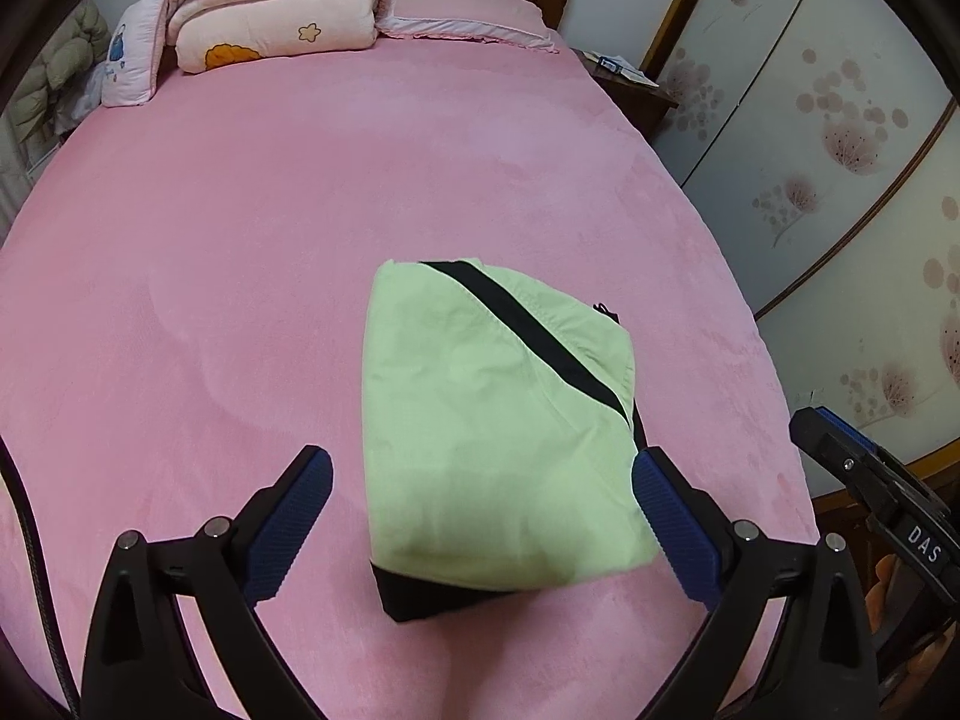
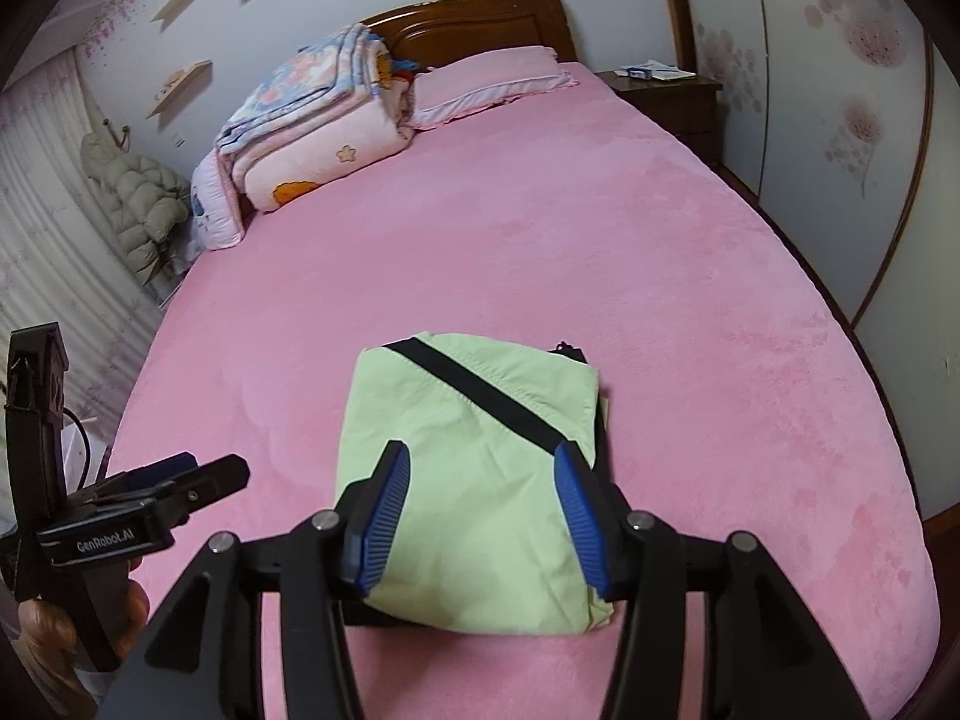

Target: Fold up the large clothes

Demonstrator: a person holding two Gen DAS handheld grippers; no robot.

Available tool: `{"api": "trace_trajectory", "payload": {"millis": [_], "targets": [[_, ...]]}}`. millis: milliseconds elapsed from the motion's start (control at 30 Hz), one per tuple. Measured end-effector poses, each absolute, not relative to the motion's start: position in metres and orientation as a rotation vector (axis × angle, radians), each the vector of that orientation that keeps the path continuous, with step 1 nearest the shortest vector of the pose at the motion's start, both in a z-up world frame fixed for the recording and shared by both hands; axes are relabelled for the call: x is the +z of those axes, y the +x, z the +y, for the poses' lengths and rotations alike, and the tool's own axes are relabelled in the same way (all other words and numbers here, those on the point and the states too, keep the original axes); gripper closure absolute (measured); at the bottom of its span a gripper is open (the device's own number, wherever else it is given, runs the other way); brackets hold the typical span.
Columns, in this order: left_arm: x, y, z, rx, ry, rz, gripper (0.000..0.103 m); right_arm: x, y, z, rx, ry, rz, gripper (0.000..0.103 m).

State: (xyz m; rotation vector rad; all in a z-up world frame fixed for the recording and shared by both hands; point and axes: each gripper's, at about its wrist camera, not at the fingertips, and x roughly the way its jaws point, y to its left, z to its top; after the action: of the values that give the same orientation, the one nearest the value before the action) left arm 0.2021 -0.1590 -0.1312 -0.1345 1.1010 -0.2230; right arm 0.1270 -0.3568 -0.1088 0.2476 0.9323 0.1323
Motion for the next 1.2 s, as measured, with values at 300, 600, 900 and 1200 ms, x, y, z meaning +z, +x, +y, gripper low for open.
{"api": "trace_trajectory", "payload": {"millis": [300,600,900,1200], "targets": [[-0.163,0.188,-0.177,-0.179,-0.158,1.122,0.001,-0.139,0.126,-0.362,0.166,0.227,1.028,0.040],[-0.218,0.196,-0.190,-0.117,-0.122,1.183,0.000,-0.197,0.137,-0.380,0.169,0.247,1.138,0.031],[-0.272,0.220,-0.182,-0.135,-0.122,1.244,0.001,-0.254,0.159,-0.401,0.193,0.269,1.197,0.023],[-0.320,0.253,-0.145,-0.156,-0.199,1.258,0.001,-0.314,0.194,-0.410,0.267,0.327,1.242,0.023]]}}
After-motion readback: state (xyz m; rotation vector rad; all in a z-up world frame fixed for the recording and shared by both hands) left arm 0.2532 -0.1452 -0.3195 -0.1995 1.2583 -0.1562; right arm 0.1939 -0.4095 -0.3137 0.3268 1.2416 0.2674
